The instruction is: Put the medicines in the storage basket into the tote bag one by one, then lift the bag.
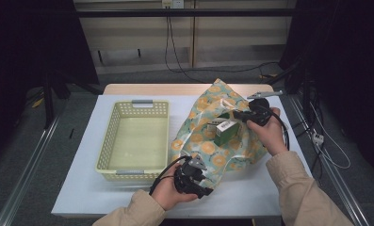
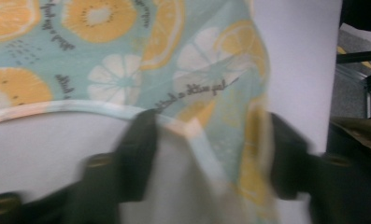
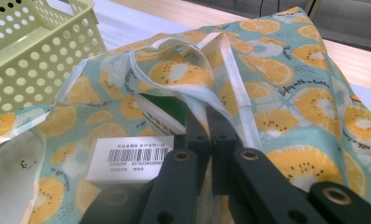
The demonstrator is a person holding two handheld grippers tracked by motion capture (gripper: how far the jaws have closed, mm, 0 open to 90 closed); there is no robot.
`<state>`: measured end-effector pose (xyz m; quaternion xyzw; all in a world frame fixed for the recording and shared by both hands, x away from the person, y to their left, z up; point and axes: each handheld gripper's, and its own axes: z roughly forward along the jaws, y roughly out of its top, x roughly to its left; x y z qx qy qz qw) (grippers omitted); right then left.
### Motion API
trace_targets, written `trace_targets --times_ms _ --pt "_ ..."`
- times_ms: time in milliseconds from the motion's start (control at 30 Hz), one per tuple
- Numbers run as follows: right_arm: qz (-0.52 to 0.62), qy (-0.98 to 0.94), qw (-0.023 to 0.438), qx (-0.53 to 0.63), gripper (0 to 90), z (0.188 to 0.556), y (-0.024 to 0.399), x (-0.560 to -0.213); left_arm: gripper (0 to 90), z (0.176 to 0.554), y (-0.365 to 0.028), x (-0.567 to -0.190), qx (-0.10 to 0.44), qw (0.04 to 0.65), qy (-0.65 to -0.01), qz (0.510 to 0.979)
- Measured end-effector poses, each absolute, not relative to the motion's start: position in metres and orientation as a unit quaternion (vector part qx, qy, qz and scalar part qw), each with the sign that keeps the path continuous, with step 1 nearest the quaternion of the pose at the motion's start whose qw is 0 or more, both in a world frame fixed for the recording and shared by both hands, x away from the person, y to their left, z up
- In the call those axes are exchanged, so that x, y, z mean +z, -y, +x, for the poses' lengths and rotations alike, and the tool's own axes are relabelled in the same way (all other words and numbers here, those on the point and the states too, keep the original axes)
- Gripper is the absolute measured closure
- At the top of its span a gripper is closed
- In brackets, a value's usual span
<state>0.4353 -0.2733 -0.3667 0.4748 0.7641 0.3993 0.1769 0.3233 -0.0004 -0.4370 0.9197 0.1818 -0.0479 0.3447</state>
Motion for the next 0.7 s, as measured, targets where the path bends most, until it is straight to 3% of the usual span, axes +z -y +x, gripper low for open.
trace_targets --times_ms 33,100,167,333,567,700 --pt "0.473 -0.764 0.178 0.400 89.8 0.435 0.274 -0.366 65.1 0.324 0.000 -0.436 -0.045 0.342 -0.184 0.920" --pt "0.474 -0.763 0.177 0.402 89.9 0.433 0.275 -0.364 82.3 0.329 -0.002 -0.429 -0.037 0.338 -0.173 0.924" --pt "0.472 -0.763 0.180 0.403 89.9 0.432 0.276 -0.362 86.1 0.333 -0.005 -0.417 -0.024 0.354 -0.189 0.916" --pt "0.469 -0.764 0.182 0.404 89.8 0.429 0.278 -0.355 89.4 0.354 -0.017 -0.373 0.002 0.413 -0.220 0.884" --pt "0.466 -0.759 0.188 0.414 89.9 0.428 0.282 -0.341 89.9 0.385 -0.021 -0.324 0.066 0.429 -0.249 0.866" --pt "0.464 -0.757 0.190 0.419 89.9 0.429 0.283 -0.332 90.0 0.401 -0.021 -0.304 0.060 0.449 -0.252 0.855"
